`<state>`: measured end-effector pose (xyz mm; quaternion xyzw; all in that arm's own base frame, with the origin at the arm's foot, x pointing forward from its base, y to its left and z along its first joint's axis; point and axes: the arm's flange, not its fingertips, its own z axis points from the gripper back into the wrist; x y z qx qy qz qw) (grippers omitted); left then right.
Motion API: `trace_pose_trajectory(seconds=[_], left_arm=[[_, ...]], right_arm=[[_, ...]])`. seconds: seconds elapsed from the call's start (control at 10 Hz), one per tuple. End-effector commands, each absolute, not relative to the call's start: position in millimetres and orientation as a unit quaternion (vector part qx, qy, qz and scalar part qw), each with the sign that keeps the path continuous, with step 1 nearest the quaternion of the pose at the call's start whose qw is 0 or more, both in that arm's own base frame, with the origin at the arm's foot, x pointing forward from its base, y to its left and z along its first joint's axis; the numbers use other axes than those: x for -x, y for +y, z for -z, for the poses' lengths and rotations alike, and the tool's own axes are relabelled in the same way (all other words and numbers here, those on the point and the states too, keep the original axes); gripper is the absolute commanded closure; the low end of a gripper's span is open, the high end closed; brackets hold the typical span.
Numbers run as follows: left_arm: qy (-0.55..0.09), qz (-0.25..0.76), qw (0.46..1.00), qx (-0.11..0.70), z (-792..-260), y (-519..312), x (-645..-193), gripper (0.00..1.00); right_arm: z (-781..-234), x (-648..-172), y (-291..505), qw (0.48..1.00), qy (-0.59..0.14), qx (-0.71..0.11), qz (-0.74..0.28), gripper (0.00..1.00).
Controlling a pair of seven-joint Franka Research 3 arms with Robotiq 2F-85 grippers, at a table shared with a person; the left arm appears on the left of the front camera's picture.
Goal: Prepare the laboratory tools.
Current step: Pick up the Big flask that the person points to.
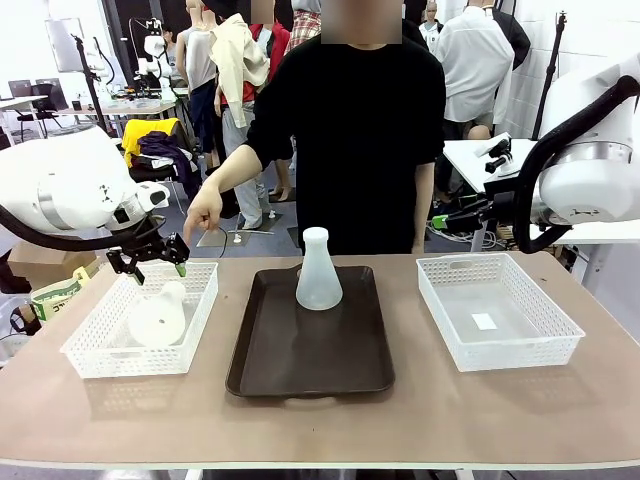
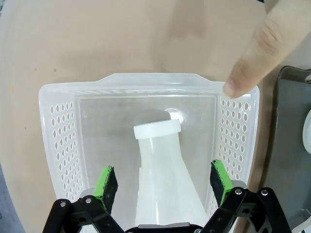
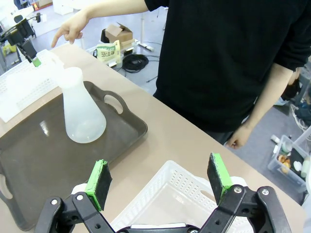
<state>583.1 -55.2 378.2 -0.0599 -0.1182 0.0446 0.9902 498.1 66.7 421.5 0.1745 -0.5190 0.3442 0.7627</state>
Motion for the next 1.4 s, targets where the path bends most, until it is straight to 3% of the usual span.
trace_pose_trajectory(seconds=[0.0, 0.5, 0.7, 1.3], left_arm=[[-0.118, -0.038, 0.991, 0.058, -379.9, -54.6, -577.6, 0.00], [-0.119, -0.045, 0.990, 0.060, -378.7, -55.2, -582.8, 0.00], [-0.081, -0.038, 0.995, 0.055, -375.2, -65.7, -598.1, 0.00], [-0.045, -0.054, 0.997, -0.017, -353.7, -84.4, -622.6, 0.00]], right_arm=[[-423.2, -498.4, 65.9, 0.766, -0.514, -0.176, -0.345, 0.00], [-423.2, -498.4, 65.9, 0.766, -0.514, -0.176, -0.345, 0.00], [-423.2, -498.4, 65.9, 0.766, -0.514, -0.176, -0.345, 0.00], [-423.2, -498.4, 65.9, 0.766, -0.514, -0.176, -0.345, 0.00]])
